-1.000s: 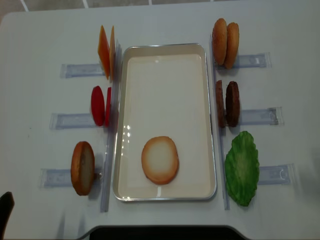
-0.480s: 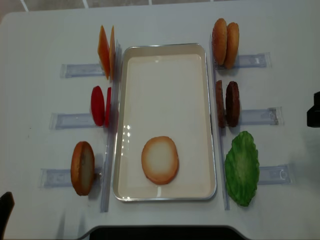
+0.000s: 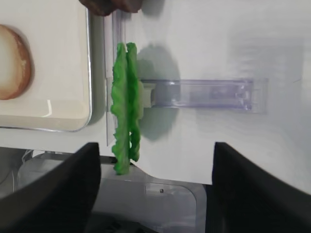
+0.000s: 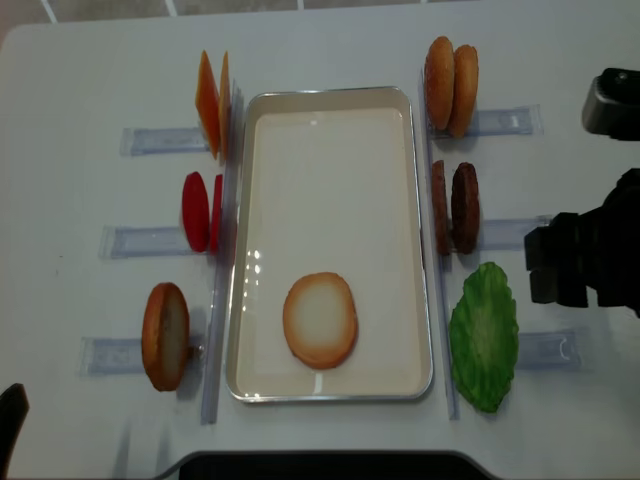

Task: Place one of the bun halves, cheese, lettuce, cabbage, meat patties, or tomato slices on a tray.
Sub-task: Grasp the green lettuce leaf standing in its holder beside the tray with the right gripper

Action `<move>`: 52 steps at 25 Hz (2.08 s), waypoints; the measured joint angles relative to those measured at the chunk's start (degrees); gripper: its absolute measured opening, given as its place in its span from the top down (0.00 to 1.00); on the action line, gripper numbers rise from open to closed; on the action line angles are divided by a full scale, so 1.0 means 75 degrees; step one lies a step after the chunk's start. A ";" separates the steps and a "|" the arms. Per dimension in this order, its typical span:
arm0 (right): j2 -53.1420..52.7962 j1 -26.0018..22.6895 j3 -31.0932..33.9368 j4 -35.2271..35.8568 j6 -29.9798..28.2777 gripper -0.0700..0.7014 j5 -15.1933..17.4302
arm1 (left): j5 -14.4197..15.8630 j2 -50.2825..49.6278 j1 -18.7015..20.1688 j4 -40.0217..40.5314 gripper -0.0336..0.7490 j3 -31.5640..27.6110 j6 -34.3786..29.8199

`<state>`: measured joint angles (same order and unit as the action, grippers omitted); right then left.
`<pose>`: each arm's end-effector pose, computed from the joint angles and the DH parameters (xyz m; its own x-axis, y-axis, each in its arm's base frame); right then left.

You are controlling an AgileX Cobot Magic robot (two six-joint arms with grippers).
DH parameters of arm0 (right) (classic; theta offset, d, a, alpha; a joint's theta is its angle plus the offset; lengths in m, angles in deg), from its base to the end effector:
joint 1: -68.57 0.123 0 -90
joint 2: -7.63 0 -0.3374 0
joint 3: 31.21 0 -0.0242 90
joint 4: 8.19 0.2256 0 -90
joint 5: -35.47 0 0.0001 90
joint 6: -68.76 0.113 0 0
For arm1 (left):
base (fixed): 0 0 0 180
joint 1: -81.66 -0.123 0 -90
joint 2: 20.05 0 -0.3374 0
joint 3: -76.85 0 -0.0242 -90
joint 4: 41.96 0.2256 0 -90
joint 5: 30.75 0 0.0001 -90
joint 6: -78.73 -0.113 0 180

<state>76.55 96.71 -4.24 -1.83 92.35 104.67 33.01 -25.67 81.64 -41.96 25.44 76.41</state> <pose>0.1132 0.0738 0.3302 -0.9813 -0.0329 -0.1897 -0.0720 0.9765 0.2031 -0.0627 0.0000 0.2412 -0.5115 0.0403 -0.8583 0.0204 0.9992 0.0348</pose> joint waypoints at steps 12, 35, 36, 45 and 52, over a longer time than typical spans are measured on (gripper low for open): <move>0.1125 0.0412 -0.0014 -0.0323 0.0555 0.31 -0.0916 | 0.0000 0.0000 0.0000 0.0000 0.44 0.0000 0.0000; 0.1291 0.0425 0.0294 0.0125 0.0575 0.31 -0.1119 | 0.0000 0.0000 0.0000 0.0000 0.44 0.0000 0.0000; 0.1366 0.0425 0.0400 0.0125 0.0575 0.31 -0.1128 | 0.0000 0.0000 0.0000 0.0000 0.44 0.0000 0.0000; 0.1489 0.0425 0.0565 0.0380 0.0575 0.31 -0.1477 | 0.0000 0.0000 0.0000 0.0000 0.44 0.0000 0.0000; 0.1489 0.0425 0.0565 0.0518 0.0596 0.31 -0.1502 | 0.0000 0.0000 0.0000 0.0000 0.44 0.0000 0.0000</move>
<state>87.72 99.89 -0.01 2.06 96.81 93.41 33.01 -25.67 81.64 -41.96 25.44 76.41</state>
